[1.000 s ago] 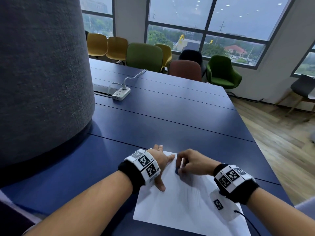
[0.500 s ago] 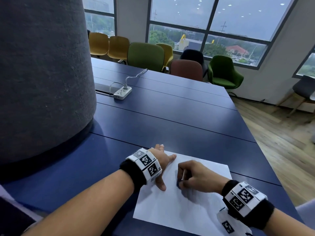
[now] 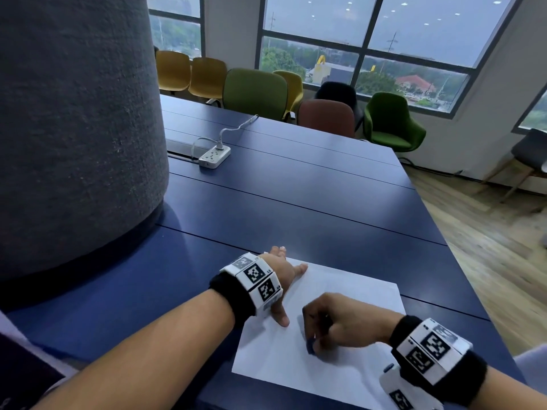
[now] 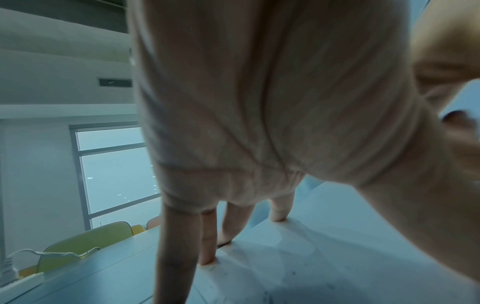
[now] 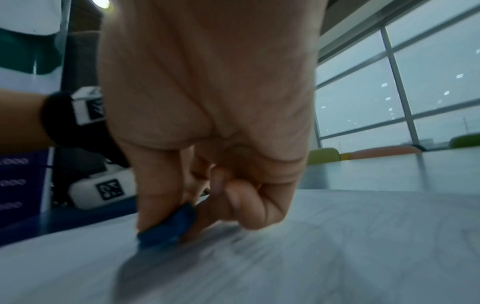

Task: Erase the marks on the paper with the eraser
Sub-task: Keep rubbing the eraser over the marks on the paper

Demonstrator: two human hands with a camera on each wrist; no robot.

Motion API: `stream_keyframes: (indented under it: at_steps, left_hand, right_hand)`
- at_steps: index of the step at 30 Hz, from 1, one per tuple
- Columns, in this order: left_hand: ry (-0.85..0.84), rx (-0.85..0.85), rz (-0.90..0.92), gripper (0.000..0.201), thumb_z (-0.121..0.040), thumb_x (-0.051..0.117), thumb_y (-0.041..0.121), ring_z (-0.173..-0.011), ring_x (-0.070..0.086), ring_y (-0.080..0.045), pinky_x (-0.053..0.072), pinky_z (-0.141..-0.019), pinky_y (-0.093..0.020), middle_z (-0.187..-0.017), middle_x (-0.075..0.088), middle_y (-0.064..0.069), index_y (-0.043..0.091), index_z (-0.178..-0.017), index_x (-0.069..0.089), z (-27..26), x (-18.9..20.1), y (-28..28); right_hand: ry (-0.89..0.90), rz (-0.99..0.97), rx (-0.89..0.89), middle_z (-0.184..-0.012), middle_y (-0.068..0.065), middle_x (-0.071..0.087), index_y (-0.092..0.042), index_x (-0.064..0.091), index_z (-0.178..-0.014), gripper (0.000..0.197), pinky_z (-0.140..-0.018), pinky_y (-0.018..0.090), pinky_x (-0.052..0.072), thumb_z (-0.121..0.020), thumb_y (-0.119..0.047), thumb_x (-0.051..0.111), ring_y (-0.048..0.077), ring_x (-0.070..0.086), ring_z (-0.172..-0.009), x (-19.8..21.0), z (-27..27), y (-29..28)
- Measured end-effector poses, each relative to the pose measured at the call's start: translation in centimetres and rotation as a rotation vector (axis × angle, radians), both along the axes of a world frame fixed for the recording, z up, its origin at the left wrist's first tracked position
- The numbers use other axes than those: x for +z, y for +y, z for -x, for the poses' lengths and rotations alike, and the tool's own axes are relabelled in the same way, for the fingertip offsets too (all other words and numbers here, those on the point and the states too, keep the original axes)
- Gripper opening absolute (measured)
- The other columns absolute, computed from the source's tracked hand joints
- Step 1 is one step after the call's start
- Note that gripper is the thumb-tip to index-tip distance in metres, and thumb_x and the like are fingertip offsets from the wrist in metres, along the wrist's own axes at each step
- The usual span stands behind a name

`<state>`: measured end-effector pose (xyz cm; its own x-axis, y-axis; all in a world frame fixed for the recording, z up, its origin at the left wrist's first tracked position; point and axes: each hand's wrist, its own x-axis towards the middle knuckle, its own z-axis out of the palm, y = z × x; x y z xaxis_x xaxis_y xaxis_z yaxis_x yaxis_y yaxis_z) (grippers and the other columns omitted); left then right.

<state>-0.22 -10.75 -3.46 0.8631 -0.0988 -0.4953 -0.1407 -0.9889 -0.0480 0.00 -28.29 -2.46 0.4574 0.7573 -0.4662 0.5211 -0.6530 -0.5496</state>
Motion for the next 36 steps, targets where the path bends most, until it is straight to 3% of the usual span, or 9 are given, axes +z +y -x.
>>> stream_keyframes:
  at_steps: [4,10,13,16,22,26,28,33,36]
  left_hand:
    - [-0.017,0.003,-0.002,0.132,-0.063,0.084,0.056,-0.148,-0.002,-0.038,0.019,-0.116,-0.049,-0.161,-0.008,-0.021,0.033,-0.155,-0.007,0.1,0.1,0.1]
    - [0.001,-0.007,-0.016,0.132,-0.064,0.083,0.057,-0.148,-0.001,-0.039,0.02,-0.115,-0.051,-0.161,-0.008,-0.022,0.032,-0.155,-0.007,0.1,0.2,0.0]
    - [-0.017,-0.016,-0.011,0.131,-0.062,0.084,0.058,-0.146,0.005,-0.041,0.025,-0.115,-0.052,-0.16,-0.002,-0.023,0.033,-0.155,-0.004,0.1,0.2,0.2]
    - [-0.023,-0.017,-0.015,0.13,-0.061,0.084,0.058,-0.146,0.007,-0.04,0.026,-0.114,-0.051,-0.16,-0.001,-0.023,0.033,-0.155,-0.003,0.0,0.1,0.3]
    - [-0.012,-0.008,-0.003,0.131,-0.062,0.084,0.056,-0.147,0.001,-0.042,0.021,-0.116,-0.053,-0.161,-0.006,-0.023,0.033,-0.155,-0.005,0.1,0.1,0.3]
    - [-0.038,-0.013,0.03,0.129,-0.059,0.087,0.054,-0.145,0.009,-0.041,0.028,-0.113,-0.051,-0.16,0.001,-0.023,0.039,-0.154,0.001,0.1,0.0,0.4]
    - [-0.042,-0.007,0.028,0.128,-0.059,0.087,0.054,-0.145,0.01,-0.041,0.028,-0.112,-0.051,-0.16,0.001,-0.023,0.039,-0.154,0.001,0.1,0.0,0.5]
    - [0.003,-0.006,-0.006,0.131,-0.063,0.084,0.055,-0.148,-0.002,-0.041,0.018,-0.117,-0.052,-0.16,-0.008,-0.023,0.031,-0.156,-0.006,0.2,0.2,0.1]
    - [-0.004,-0.016,-0.017,0.131,-0.063,0.084,0.056,-0.147,0.004,-0.04,0.022,-0.116,-0.051,-0.161,-0.006,-0.023,0.031,-0.156,-0.005,0.2,0.4,0.0]
  right_hand:
    - [-0.206,-0.144,-0.234,-0.072,-0.003,0.069,-0.028,0.06,-0.067,0.021,-0.052,0.013,0.038,-0.076,-0.013,0.071,0.003,0.053,-0.057,-0.8,-1.4,0.4]
    - [-0.113,-0.022,-0.131,-0.069,-0.003,0.068,-0.028,0.066,-0.069,0.016,-0.059,0.019,0.045,-0.074,-0.013,0.07,0.002,0.054,-0.058,-0.3,-2.2,0.4]
    - [-0.247,-0.08,-0.275,-0.068,-0.008,0.062,-0.023,0.066,-0.074,0.013,-0.055,0.014,0.041,-0.076,-0.012,0.073,0.003,0.055,-0.06,-0.2,-5.4,1.5]
    - [-0.204,-0.162,-0.425,-0.072,0.0,0.064,-0.017,0.067,-0.075,0.009,-0.06,0.022,0.046,-0.074,-0.011,0.075,0.012,0.058,-0.065,-1.0,-6.9,1.5]
    - [-0.061,-0.066,-0.137,-0.069,0.0,0.064,-0.02,0.07,-0.072,0.017,-0.055,0.022,0.042,-0.073,-0.003,0.068,0.01,0.054,-0.06,-0.4,-3.7,1.4]
    - [-0.166,-0.129,-0.289,-0.065,-0.005,0.061,-0.016,0.071,-0.077,0.014,-0.045,0.013,0.04,-0.076,-0.003,0.068,-0.003,0.051,-0.045,-0.3,-5.4,2.6]
    - [-0.194,-0.183,-0.344,-0.064,-0.007,0.06,-0.014,0.07,-0.077,0.009,-0.048,0.013,0.042,-0.075,-0.005,0.071,-0.004,0.051,-0.046,-0.6,-5.4,2.6]
    - [0.031,-0.009,-0.091,-0.079,0.005,0.074,-0.027,0.07,-0.068,0.016,-0.065,0.029,0.047,-0.066,-0.012,0.063,0.009,0.059,-0.067,-0.5,-3.3,1.1]
    - [-0.125,-0.051,-0.245,-0.074,0.003,0.068,-0.023,0.072,-0.075,0.011,-0.052,0.016,0.043,-0.069,-0.013,0.068,0.007,0.055,-0.06,-0.3,-5.6,1.1]
